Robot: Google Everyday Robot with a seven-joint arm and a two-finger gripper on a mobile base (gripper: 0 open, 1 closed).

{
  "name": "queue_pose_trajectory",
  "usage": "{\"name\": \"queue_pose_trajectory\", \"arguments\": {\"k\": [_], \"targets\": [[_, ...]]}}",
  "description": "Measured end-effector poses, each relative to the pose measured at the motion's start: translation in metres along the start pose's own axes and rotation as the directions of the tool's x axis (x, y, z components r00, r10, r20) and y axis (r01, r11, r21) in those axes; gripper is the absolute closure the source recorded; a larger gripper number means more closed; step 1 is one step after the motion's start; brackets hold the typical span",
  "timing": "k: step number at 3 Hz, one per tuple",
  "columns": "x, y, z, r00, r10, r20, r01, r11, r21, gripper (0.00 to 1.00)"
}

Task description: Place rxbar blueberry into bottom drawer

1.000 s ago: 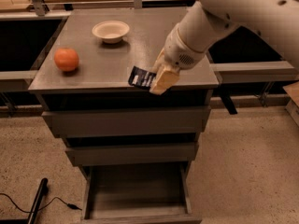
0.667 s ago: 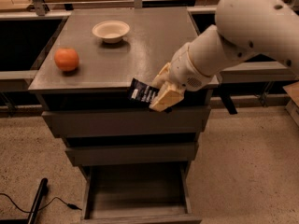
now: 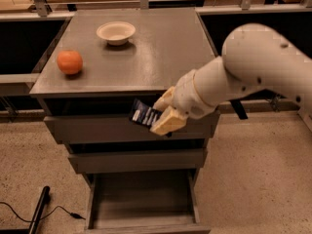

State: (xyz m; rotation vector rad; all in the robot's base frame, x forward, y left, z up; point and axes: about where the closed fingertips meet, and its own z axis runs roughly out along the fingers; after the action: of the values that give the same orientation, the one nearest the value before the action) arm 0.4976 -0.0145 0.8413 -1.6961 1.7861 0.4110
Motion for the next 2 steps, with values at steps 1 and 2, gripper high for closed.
{"name": "queue_pose_trajectory", "arguments": {"k": [1,2], "targets": [[0.039,0.042,0.054,0.999,0.027,0.034,-0.027,0.9996,0.001,1.00],[0.085,0.082,0.127,0.996,0.059,0.060,-0.057,0.9977,-0.037,1.00]]}}
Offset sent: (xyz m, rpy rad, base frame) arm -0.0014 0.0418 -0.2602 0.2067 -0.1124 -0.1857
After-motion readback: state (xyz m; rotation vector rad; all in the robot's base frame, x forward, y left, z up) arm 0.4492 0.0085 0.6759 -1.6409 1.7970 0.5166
